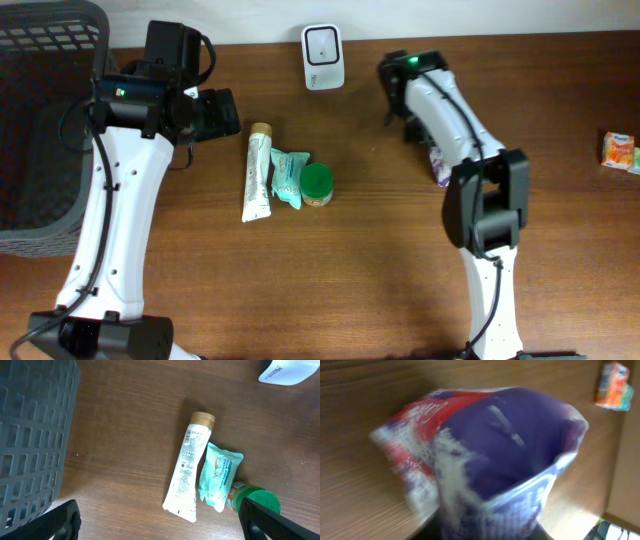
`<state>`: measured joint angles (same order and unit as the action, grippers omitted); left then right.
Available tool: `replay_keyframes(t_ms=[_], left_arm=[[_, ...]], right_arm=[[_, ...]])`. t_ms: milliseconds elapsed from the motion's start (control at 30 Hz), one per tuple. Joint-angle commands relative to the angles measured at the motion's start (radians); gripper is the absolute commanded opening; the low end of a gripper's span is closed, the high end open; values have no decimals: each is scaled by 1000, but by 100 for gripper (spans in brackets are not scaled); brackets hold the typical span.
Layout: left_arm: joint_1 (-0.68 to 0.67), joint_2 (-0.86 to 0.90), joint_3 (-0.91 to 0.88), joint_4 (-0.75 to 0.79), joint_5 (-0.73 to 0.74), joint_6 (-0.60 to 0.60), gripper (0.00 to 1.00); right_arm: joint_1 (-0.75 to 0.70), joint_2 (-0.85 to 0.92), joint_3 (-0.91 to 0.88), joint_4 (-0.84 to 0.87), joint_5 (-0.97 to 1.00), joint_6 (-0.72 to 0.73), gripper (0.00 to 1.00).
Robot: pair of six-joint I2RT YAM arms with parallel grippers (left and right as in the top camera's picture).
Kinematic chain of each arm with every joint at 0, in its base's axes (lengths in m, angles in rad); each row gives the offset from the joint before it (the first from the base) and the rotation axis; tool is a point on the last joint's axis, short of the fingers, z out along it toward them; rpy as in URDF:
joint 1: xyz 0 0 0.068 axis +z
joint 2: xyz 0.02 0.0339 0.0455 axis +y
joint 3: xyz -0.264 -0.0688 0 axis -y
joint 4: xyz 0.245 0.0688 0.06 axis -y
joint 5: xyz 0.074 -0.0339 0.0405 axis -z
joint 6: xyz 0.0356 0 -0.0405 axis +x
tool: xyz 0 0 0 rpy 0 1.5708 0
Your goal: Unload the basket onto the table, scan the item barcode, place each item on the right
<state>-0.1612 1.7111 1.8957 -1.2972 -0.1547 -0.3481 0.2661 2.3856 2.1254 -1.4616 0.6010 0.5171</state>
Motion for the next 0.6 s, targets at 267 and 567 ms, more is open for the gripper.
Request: replay_keyframes(t_ms=[267,567], left_arm=[[-6,2,0,1,-7,5,99],[-6,2,0,1,-7,5,99]], right_arm=[[76,-8,436,-100,-323,-191,99],[-379,-6,240,-199,-1184,-852,99]])
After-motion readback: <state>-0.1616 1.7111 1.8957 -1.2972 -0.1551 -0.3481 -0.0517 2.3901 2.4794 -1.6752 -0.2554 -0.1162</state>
